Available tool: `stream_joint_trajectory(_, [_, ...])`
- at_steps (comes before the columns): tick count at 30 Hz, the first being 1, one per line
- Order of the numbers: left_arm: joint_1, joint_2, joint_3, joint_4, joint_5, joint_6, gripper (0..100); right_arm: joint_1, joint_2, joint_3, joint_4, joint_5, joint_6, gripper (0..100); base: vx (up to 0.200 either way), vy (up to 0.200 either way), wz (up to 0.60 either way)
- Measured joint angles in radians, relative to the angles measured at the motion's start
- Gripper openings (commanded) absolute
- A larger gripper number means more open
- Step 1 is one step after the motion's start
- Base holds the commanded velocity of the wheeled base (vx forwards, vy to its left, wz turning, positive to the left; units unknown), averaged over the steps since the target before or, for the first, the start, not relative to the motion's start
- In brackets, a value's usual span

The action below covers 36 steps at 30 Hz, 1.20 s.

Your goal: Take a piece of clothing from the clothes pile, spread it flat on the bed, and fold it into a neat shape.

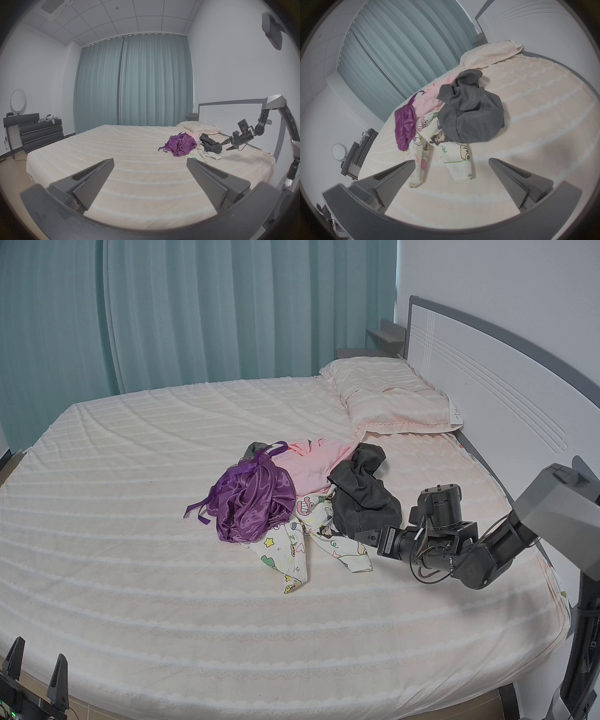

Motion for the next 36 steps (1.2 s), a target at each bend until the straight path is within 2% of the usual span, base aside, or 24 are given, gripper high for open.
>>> stream_joint_trajectory(12, [0.0,0.0,0.0,0.0,0.0,0.0,100,0.047,0.191,-0.203,0.082,-0.034,-0.002,100,0.0,0.0,0.0])
stream_joint_trajectory(21, [0.0,0.0,0.0,0.0,0.0,0.0,100,0.081,0.273,-0.344,0.194,-0.068,-0.024,100,0.0,0.0,0.0])
stream_joint_trajectory(22, [0.0,0.0,0.0,0.0,0.0,0.0,100,0.083,0.28,-0.353,0.199,-0.073,-0.03,0,0.0,0.0,0.0])
stream_joint_trajectory(36, [0.0,0.0,0.0,0.0,0.0,0.0,100,0.089,0.271,-0.319,0.17,-0.095,-0.054,0,0.0,0.0,0.0])
